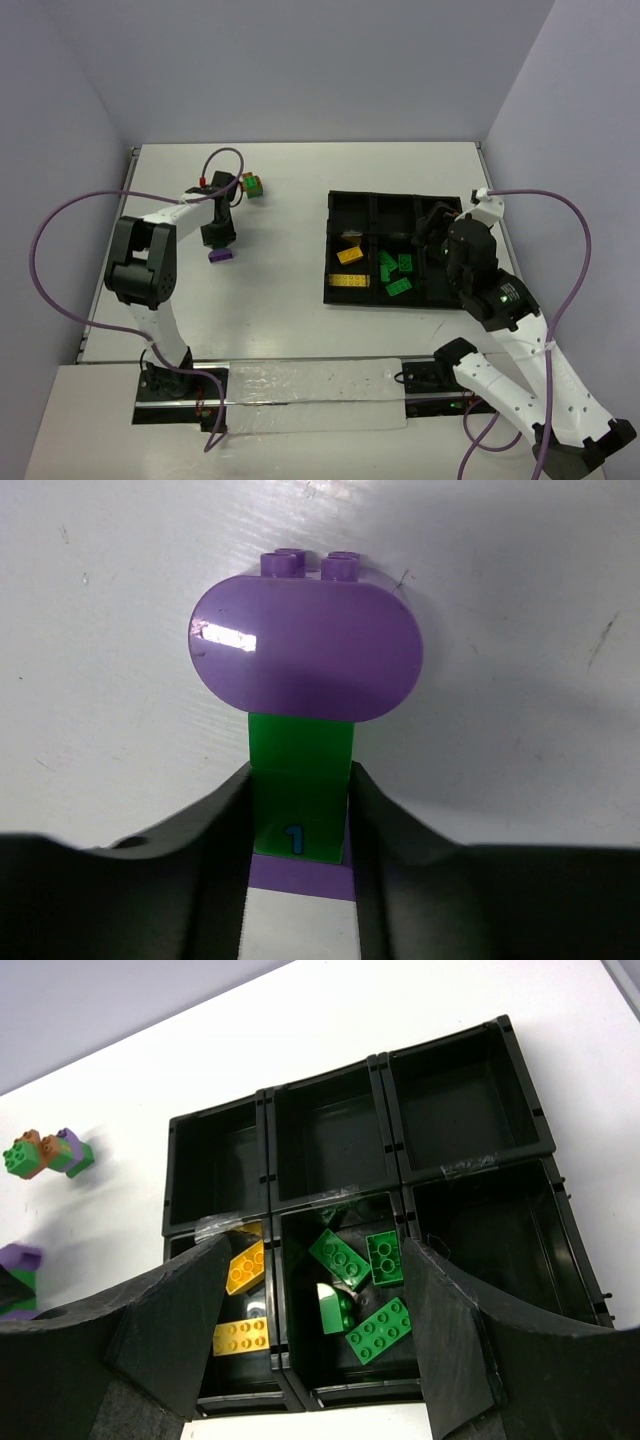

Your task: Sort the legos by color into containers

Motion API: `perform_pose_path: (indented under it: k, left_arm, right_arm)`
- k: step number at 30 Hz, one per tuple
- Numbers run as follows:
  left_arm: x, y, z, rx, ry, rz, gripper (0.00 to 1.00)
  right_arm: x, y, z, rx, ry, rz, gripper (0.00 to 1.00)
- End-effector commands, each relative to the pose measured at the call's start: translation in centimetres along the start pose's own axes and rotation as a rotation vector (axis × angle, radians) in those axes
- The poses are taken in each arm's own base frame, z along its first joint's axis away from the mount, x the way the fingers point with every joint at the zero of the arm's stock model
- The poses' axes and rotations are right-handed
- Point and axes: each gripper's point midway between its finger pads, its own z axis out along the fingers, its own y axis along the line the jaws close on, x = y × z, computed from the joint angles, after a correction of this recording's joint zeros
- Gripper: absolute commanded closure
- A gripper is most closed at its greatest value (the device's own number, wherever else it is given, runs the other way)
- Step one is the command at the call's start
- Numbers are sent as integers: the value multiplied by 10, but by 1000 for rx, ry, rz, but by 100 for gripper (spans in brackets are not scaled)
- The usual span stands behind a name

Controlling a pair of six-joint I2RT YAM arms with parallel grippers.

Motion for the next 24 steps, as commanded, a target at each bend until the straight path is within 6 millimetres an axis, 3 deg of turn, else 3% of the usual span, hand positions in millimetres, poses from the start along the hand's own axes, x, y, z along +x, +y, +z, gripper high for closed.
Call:
perform_pose_path:
  k: [1, 6, 15, 20, 23, 24]
  left_arm:
    - [-12, -6, -4, 35, -31, -36, 71]
    - [-21, 2, -26, 44, -68, -66, 82]
    - [-45, 13, -105, 148, -182, -202, 89]
    - [-54, 13, -160, 288, -262, -295, 94]
    - [-57, 0, -189, 440, -301, -326, 99]
    - [-59, -6, -198, 493, -310, -335, 100]
  right_arm:
    - [-11, 3, -1, -14, -45, 22, 23]
    - [-9, 7, 1, -29, -35, 18, 23]
    - [-3, 22, 4, -99, 1, -9, 23]
    - [9, 69, 0, -347, 91, -80, 24]
    - [16, 107, -15, -563, 155, -130, 24]
    - [17, 111, -13, -575, 165, -141, 24]
